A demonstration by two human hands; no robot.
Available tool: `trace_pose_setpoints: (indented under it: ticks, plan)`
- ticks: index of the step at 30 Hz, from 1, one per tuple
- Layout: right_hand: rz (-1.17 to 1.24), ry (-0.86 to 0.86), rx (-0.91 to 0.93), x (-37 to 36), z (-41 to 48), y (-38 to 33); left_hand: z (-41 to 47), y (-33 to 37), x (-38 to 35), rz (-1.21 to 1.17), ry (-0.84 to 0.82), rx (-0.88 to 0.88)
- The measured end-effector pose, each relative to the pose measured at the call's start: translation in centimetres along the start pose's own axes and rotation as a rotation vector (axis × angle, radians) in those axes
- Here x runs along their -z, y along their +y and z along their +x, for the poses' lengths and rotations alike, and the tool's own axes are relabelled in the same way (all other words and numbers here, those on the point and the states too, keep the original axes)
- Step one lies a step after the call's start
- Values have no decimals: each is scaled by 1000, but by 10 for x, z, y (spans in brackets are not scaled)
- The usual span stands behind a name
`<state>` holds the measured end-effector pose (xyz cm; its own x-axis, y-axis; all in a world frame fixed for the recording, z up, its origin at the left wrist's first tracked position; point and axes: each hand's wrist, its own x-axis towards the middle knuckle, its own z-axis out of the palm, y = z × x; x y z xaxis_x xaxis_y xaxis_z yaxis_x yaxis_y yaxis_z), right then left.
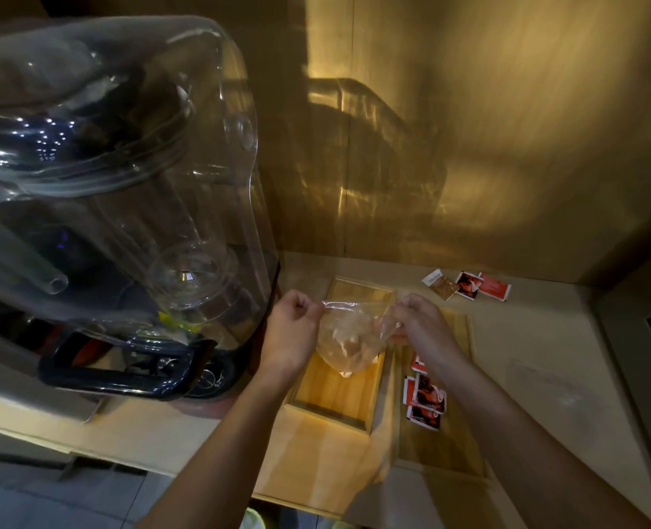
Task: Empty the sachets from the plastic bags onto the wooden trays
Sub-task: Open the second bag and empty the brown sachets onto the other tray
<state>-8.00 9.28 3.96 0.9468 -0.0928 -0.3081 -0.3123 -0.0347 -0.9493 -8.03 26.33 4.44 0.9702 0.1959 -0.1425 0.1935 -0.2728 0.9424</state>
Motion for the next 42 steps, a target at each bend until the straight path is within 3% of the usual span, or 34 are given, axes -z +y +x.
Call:
trace_pose_setpoints:
  ticks: [12,24,35,42]
  plan:
    - [-10,3,-19,1,-1,-23,-2,31,9,184,101,-117]
    - [-98,11,83,40,-10,-44,-11,49,-9,66,-4,-114]
    - [-95,370,169,160,-50,-29,-26,79,-117,-69,-360,-229]
    - [-353,614,43,219,-88,34,-56,49,-194,-4,-573,-279]
